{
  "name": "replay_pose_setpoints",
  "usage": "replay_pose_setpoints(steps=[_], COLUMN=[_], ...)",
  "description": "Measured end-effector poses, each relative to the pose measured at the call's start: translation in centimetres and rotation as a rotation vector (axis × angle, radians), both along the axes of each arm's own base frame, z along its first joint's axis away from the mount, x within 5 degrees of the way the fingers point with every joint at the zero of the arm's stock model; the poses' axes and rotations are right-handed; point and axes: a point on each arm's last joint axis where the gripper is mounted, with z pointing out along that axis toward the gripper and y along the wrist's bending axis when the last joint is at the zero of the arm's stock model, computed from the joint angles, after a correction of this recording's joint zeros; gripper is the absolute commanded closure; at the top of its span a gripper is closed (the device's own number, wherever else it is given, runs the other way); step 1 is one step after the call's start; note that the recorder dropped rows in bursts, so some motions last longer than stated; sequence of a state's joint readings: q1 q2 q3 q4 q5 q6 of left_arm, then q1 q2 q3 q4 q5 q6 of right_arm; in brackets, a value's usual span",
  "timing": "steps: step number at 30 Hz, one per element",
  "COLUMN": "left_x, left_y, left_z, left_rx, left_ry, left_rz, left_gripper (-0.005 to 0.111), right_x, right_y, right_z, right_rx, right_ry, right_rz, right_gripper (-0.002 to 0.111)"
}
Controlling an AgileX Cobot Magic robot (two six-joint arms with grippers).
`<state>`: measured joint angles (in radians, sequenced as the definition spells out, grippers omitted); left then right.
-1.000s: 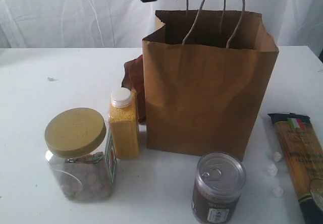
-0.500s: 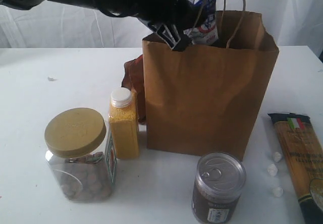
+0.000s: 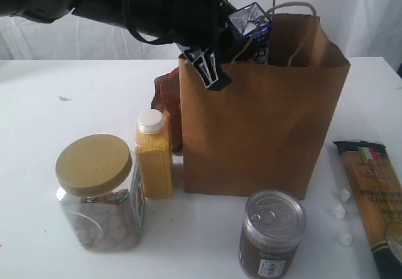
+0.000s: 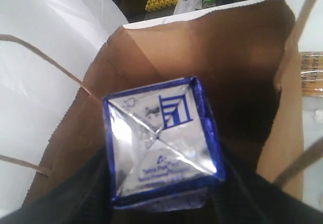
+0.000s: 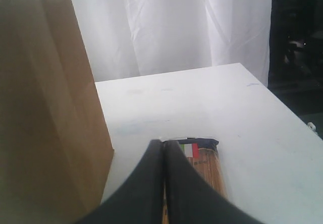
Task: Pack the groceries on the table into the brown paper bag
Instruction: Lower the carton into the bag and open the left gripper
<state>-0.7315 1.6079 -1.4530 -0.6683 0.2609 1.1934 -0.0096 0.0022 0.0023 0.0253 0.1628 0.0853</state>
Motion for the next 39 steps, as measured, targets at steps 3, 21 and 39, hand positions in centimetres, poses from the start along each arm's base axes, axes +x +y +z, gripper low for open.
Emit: replay_pose_setpoints(steps=[3,21,39], left_x=[-0.02,-0.05,-0.50], left_y=[0.01,0.01,-0.05], left_z=[-0.04,-0.07,-0.36], left_rx=[0.009,0.010,0.036], left_ry=[-0.005,-0.002,0.038], left_rz=[-0.005,-0.008,-0.048], left_gripper=[0.056,0.054,0.032], right_x=[0.00,0.00,0.00], right_y=[0.00,0.00,0.00], right_z=[0.00,0.00,0.00], right_rx=[0.000,0.000,0.000], right_ry=[0.000,0.000,0.000], right_rz=[0.000,0.000,0.000], right_gripper=[0.108,0.108,0.108])
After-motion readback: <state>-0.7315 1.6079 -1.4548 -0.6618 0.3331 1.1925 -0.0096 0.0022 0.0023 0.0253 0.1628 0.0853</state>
